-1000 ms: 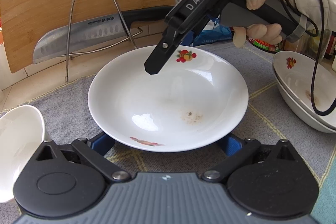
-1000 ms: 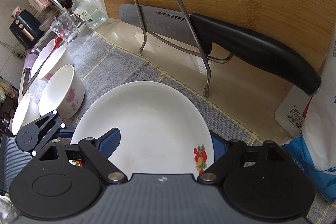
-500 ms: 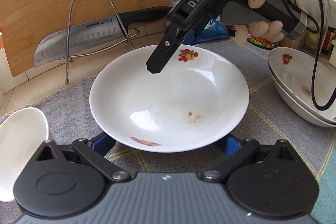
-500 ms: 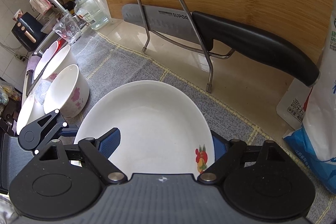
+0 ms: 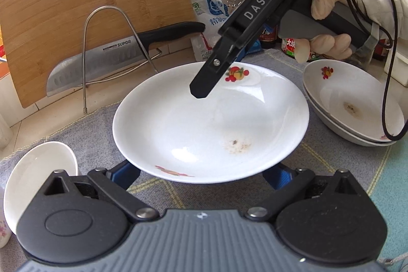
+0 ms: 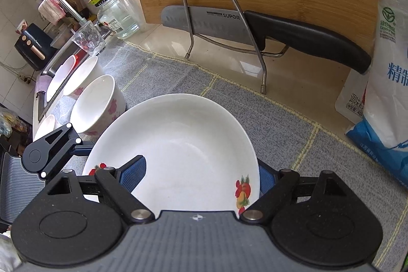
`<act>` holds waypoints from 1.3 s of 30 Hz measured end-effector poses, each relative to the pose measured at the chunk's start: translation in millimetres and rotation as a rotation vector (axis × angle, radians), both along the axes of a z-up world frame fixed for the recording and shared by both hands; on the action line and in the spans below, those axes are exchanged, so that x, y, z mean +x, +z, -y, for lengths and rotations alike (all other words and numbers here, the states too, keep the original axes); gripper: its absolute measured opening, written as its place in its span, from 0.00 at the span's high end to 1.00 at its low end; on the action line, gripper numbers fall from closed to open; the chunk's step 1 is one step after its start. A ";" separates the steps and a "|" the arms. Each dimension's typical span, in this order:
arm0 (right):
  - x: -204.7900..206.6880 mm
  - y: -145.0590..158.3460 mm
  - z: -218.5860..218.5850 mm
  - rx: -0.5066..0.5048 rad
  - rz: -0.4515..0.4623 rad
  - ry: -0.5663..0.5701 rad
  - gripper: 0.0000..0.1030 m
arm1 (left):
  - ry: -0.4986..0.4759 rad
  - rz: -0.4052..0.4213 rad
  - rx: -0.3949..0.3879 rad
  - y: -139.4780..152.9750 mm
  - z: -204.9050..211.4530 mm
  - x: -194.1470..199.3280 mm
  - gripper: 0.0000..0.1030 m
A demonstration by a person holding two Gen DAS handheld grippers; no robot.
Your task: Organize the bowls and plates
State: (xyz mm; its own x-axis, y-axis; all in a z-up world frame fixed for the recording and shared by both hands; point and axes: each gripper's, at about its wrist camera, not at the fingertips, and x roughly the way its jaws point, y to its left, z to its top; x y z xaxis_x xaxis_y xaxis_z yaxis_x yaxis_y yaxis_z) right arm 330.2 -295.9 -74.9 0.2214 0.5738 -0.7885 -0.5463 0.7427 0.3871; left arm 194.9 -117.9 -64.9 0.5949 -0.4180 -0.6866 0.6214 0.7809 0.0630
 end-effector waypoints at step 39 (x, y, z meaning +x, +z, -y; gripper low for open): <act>-168.0 17.1 130.7 0.023 0.060 -0.486 0.11 | -0.477 -0.017 -0.011 27.4 76.5 -50.9 0.03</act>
State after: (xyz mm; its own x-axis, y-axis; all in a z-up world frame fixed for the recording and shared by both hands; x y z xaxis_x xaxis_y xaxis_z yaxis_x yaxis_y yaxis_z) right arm 162.2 -426.6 -57.8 0.5128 0.4098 -0.7544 -0.1603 0.9089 0.3849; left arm 144.1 -194.5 -37.5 0.3240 -0.6491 -0.6883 0.9115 0.4090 0.0434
